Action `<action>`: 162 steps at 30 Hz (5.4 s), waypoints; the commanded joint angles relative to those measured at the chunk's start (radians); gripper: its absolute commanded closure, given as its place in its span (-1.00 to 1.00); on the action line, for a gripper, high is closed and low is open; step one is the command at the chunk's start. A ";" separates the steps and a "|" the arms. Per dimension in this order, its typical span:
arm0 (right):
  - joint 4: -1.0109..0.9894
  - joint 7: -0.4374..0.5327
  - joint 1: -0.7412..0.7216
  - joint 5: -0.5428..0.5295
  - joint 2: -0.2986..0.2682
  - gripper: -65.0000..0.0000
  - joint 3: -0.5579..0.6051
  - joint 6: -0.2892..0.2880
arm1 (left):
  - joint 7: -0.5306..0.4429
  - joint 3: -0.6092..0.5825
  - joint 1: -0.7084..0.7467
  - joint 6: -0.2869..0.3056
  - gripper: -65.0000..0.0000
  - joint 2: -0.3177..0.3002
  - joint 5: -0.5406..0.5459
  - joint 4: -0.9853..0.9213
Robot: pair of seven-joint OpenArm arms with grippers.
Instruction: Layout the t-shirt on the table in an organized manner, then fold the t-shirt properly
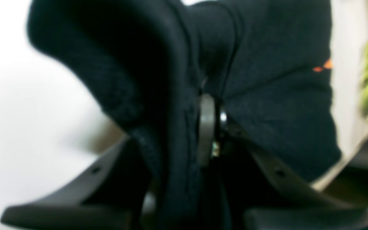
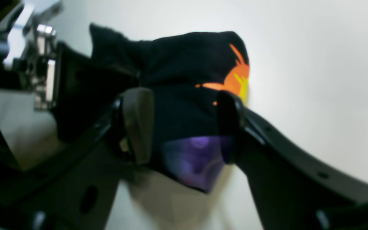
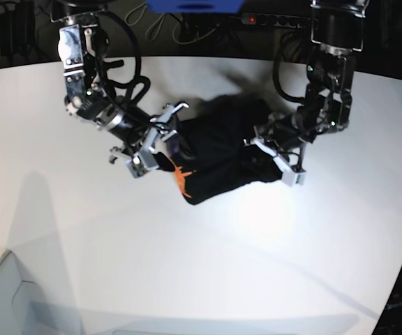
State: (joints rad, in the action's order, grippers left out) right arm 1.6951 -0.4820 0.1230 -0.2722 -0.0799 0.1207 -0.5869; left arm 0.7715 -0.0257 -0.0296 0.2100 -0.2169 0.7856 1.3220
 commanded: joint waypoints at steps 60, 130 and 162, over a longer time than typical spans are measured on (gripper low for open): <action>0.221 0.027 0.175 -0.020 0.085 0.00 -0.514 -0.011 | -0.182 -0.596 -0.639 0.488 -0.27 0.188 -1.193 -0.069; 0.256 0.030 0.191 -0.023 0.101 0.93 -0.267 -0.011 | 0.030 0.748 0.218 0.488 0.11 0.075 -1.182 0.540; 0.067 0.056 0.677 -0.022 0.148 0.94 -0.603 -0.012 | -0.070 0.706 0.501 0.488 0.88 0.119 -0.951 0.040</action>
State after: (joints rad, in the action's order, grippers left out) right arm 1.7473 -0.4480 0.7898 -0.2798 0.0719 -0.4789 -0.5949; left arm 0.6945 0.6781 0.4587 0.6998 -0.0902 -0.1642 1.3537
